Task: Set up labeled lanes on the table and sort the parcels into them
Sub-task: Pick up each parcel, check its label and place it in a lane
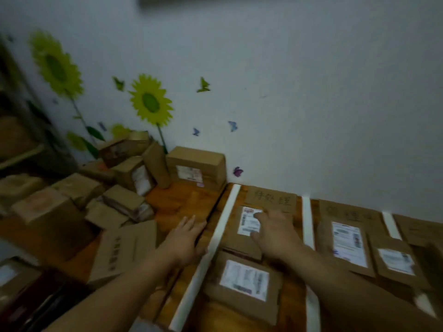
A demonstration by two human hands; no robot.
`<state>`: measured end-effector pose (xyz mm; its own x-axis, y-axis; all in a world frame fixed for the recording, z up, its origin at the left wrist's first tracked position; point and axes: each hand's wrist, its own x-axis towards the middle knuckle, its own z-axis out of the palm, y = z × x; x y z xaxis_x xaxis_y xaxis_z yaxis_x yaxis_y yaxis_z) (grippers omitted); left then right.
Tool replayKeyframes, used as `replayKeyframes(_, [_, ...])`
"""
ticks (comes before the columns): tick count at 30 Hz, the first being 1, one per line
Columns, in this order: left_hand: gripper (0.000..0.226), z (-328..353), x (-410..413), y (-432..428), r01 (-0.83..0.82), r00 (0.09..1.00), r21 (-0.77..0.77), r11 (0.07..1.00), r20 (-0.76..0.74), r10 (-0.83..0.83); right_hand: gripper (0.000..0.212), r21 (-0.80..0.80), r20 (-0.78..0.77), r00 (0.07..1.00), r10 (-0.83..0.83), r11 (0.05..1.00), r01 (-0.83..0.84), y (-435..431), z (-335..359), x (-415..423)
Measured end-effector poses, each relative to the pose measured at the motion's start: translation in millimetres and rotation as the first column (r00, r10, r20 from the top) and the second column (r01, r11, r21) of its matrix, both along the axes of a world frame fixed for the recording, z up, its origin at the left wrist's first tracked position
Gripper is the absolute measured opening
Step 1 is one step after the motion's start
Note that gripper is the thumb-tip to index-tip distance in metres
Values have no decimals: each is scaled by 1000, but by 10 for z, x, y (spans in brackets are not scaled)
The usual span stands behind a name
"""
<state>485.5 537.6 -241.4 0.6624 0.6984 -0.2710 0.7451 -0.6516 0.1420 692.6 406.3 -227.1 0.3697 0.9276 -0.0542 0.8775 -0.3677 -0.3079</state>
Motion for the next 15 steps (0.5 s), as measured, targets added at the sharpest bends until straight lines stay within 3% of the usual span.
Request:
replayKeyframes(7, [78,104,-1818,518,-337,939,-144,930,20,343,61,-118,-125,973,192,971,-207,928,-62,-1491])
replayKeyframes(11, [78,61,-2329,810,-476,846,-275,835,116,520,62,-165,-118,960,254,948,-271,1393,-37,-1954])
replayKeyframes(15, [81,-48,-2488,1142,-522,797,-327,788,140,587,56,-129,-146,956,253,954,-272,1913,-58,-2179])
